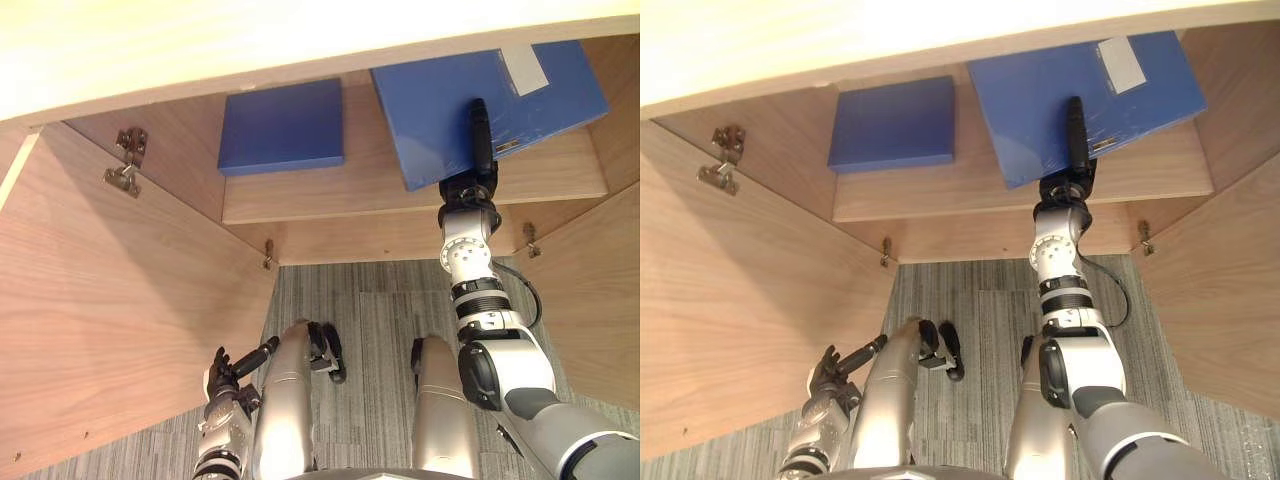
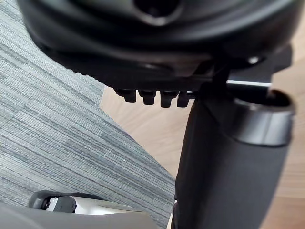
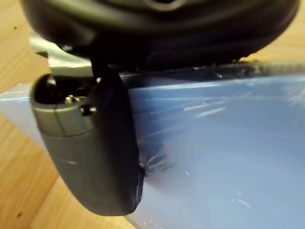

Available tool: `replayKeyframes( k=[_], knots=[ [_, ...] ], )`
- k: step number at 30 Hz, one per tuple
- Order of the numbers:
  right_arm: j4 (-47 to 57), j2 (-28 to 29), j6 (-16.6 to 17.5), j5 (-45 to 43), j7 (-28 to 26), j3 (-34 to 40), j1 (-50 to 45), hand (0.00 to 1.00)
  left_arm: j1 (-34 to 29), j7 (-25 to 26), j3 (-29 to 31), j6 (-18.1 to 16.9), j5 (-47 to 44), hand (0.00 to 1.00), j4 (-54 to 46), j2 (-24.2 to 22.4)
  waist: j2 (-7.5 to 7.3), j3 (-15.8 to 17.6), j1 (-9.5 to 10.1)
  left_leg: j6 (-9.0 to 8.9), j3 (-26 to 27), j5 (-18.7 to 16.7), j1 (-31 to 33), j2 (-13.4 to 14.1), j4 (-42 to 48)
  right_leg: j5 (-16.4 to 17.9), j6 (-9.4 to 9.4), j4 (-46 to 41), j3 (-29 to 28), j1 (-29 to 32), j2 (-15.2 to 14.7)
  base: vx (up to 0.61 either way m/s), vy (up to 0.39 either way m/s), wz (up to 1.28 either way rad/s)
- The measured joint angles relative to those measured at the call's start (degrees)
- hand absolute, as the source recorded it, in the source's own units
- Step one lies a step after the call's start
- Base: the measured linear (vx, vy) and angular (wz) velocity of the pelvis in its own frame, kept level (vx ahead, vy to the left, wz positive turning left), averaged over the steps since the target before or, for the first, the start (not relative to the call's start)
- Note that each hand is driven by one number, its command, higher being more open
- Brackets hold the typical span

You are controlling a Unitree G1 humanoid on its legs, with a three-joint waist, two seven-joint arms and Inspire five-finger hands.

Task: Walk over to the cabinet, pick up the folder, carry it to the office cabinet, place the folder inside the office cabinet, then close the office cabinet door

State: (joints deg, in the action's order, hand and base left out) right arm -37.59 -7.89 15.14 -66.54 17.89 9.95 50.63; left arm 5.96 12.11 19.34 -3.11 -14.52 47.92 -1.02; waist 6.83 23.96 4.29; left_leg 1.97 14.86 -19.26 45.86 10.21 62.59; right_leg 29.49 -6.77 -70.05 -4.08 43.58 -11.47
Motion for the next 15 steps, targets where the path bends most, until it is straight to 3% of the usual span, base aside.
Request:
replayKeyframes(
  k=[9, 10, 15],
  knots=[
    [0.0, -1.0, 6.0, -6.8, 3.7, 4.6, 6.0, 0.00, -0.1, 1.4, -2.6, 0.8, -2.7, 1.00, -3.7, -0.5, 0.04, 0.0, 1.45, 0.47, -1.0, 0.1, 4.4, -1.7, 1.9, 1.5, -0.15, -3.1, 0.6, 3.7, -2.0, -0.01, 0.031, 0.13],
    [0.0, -1.3, 6.0, -7.8, 3.8, 4.6, 6.3, 1.00, -0.1, 1.6, -2.7, 0.8, -3.2, 1.00, -3.8, -0.5, 0.11, 0.1, 1.49, 0.49, -1.1, 0.1, 4.7, -1.8, 2.0, 1.5, -0.20, -3.1, 0.7, 3.8, -2.2, 0.02, 0.022, 0.13],
    [-3.4, -2.1, 4.8, -7.8, 5.4, 4.6, 9.1, 1.00, -0.1, 1.8, -2.7, 0.8, -4.0, 1.00, -3.9, -0.6, 0.45, 0.1, 1.64, 0.97, -1.7, 0.4, 6.2, -2.5, 2.2, 1.9, -0.22, -3.2, 1.6, 4.6, -2.9, 0.03, 0.021, 0.10]
  ],
)
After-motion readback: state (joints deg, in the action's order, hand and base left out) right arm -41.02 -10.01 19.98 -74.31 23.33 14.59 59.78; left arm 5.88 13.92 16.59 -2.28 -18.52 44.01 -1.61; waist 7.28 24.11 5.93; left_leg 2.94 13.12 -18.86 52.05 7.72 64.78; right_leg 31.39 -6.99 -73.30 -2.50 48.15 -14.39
